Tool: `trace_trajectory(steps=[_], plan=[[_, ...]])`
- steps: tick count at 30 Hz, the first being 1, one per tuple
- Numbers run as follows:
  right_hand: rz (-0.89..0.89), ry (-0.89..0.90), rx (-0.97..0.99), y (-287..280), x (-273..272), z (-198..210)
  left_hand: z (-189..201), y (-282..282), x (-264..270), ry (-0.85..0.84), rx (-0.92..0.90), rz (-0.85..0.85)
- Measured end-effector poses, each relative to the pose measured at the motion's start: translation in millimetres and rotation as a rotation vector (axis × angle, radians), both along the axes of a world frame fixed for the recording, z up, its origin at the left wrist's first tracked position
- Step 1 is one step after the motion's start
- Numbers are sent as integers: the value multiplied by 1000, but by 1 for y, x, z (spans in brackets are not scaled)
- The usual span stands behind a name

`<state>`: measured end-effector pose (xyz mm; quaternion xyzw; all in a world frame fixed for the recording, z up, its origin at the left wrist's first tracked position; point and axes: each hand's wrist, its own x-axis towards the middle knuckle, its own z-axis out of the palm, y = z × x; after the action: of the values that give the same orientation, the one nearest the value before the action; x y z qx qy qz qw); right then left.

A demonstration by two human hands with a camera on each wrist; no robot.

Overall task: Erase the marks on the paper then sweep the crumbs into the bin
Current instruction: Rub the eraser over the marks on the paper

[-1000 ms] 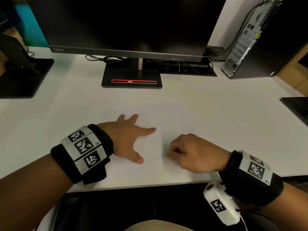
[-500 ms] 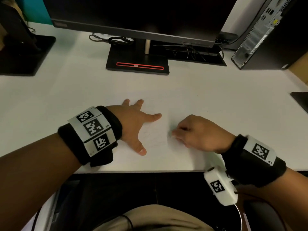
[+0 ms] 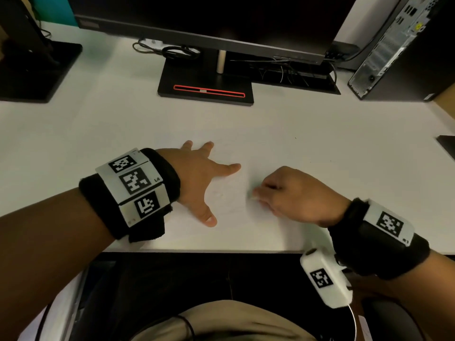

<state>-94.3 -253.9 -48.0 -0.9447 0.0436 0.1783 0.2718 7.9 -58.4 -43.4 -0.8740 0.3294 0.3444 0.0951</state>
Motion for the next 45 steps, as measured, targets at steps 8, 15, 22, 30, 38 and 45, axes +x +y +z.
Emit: trace_trajectory(steps=[8, 15, 22, 30, 38, 45], plan=[[9, 7, 11, 2, -1, -1, 1, -1, 0, 0, 10, -8], [41, 20, -17, 8, -3, 0, 1, -1, 0, -2, 12, -9], [78, 6, -25, 16, -10, -3, 1, 0, 0, 0, -4, -10], [79, 15, -20, 20, -10, -4, -1, 1, 0, -6, -4, -9], [58, 12, -14, 22, -11, -6, -2, 1, 1, -19, -8, -19], [69, -23, -58, 29, -8, -7, -1, 1, 0, -15, -7, -18]])
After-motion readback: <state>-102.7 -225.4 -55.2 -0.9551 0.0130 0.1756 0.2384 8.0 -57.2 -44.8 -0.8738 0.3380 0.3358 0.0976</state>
